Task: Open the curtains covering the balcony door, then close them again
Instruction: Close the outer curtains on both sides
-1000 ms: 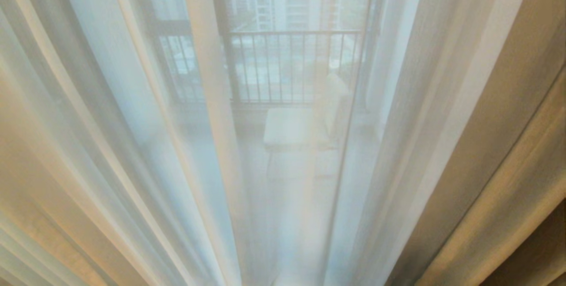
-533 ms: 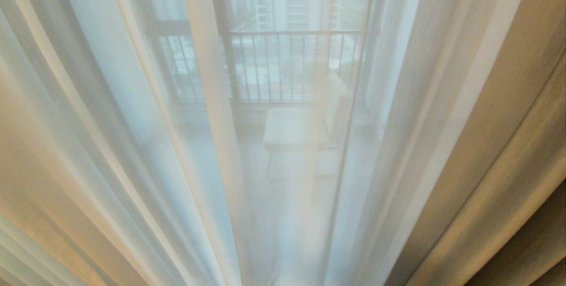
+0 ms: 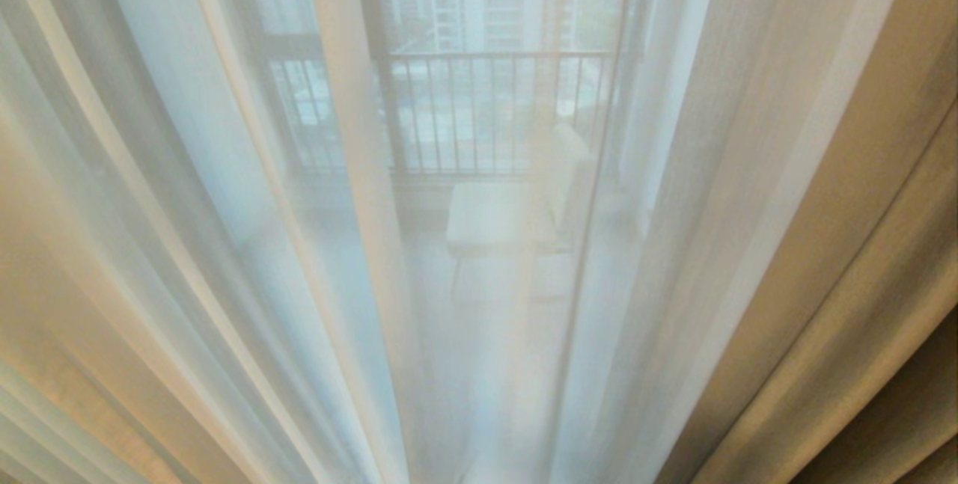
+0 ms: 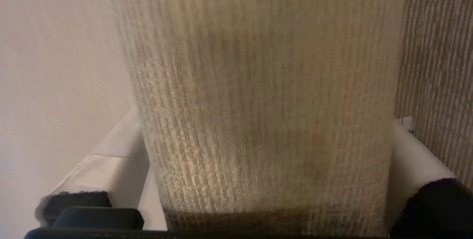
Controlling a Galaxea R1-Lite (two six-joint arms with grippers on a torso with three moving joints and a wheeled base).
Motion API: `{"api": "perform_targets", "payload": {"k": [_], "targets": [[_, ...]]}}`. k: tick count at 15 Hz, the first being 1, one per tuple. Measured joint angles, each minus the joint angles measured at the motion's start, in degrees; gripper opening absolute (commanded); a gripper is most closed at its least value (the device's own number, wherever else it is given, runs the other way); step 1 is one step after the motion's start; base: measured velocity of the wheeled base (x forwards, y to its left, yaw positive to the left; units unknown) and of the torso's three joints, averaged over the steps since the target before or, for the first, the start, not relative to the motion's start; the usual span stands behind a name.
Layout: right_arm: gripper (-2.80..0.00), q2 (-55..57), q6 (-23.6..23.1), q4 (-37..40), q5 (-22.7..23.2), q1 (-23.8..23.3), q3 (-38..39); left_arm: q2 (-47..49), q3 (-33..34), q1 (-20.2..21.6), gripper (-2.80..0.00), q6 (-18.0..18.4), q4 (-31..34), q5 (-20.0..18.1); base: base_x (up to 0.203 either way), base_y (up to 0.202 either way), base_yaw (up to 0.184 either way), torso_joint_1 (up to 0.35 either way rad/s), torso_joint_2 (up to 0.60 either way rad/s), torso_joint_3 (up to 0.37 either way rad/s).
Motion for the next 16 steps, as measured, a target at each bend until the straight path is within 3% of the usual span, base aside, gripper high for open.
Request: {"api": "perform_targets", "payload": {"k": [16], "targets": [[-2.80, -6.1, 3.0, 0.8, 1.7, -0.4, 4.2, 0.0, 0.0, 0.0, -2.80, 0.0, 0.0, 0.0, 0.000, 0.000, 0.000, 0.000, 0.00, 0.000]]}}
